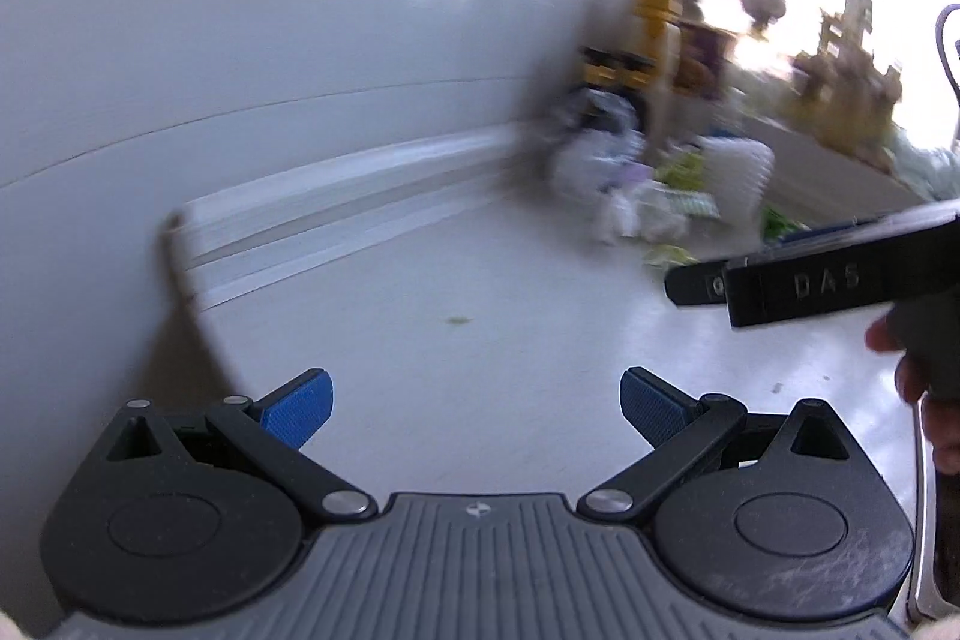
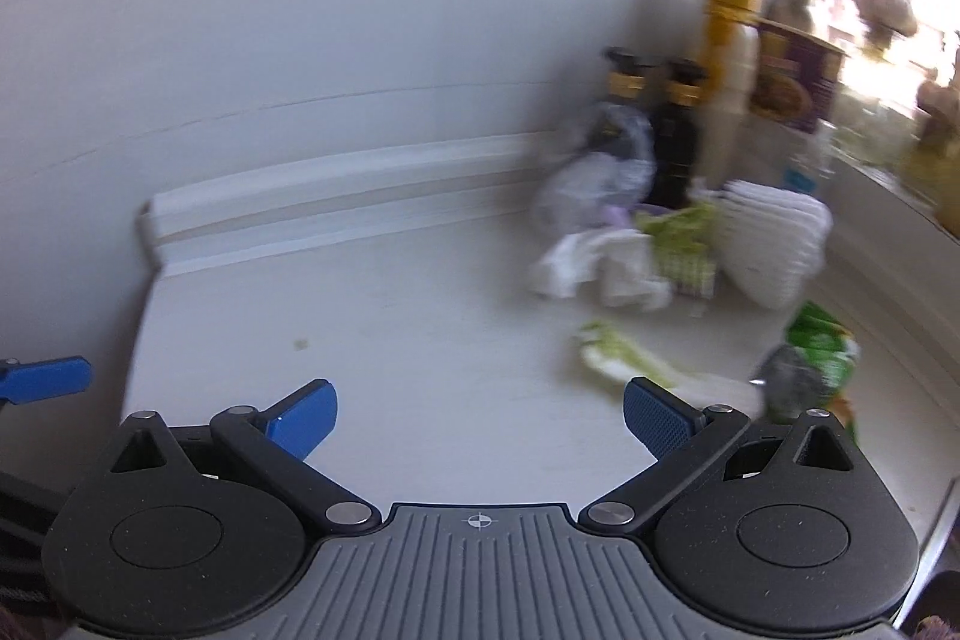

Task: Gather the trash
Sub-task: 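Move both open tools from the wastebasket back to the counter, then grasp the lettuce piece with left tool while right tool grasps green snack bag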

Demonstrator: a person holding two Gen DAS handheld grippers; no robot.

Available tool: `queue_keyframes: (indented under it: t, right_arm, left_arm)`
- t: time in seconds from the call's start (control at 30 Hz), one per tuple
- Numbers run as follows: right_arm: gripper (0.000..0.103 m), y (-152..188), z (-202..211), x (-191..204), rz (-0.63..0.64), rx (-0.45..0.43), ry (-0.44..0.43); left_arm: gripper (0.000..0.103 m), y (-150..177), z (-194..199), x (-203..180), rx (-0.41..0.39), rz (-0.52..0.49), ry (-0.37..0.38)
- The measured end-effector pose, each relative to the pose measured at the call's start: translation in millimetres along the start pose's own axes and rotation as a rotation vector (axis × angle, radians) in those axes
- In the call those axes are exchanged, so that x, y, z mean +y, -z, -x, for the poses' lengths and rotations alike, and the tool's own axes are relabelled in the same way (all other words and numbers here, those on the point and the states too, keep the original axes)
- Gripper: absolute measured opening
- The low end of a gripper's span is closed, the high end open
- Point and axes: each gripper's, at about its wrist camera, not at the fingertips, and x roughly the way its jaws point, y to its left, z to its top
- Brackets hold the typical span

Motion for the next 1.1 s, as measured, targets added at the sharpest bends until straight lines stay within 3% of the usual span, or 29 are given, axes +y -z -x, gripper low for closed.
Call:
queue_keyframes:
  t: [0.17,0.37,0.6,0.77,1.07,1.1]
  right_arm:
    - [0.103,1,1,-43,-0.106,-0.045,0.075]
    - [0.103,8,-2,-94,-0.229,-0.073,0.107]
    - [0.103,24,-14,-144,-0.332,-0.032,0.148]
    - [0.102,35,-22,-168,-0.414,-0.032,0.153]
    - [0.097,43,-35,-170,-0.462,-0.052,0.163]
    - [0.095,43,-36,-169,-0.459,-0.053,0.165]
  left_arm:
    - [0.102,-13,-33,-18,0.035,-0.081,0.101]
    - [0.099,-26,-67,-32,0.039,-0.132,0.224]
    - [0.088,-42,-104,-48,0.044,-0.174,0.345]
    - [0.081,-50,-128,-73,0.06,-0.265,0.401]
    - [0.05,-55,-145,-92,0.103,-0.292,0.454]
    - [0.043,-55,-145,-93,0.103,-0.292,0.451]
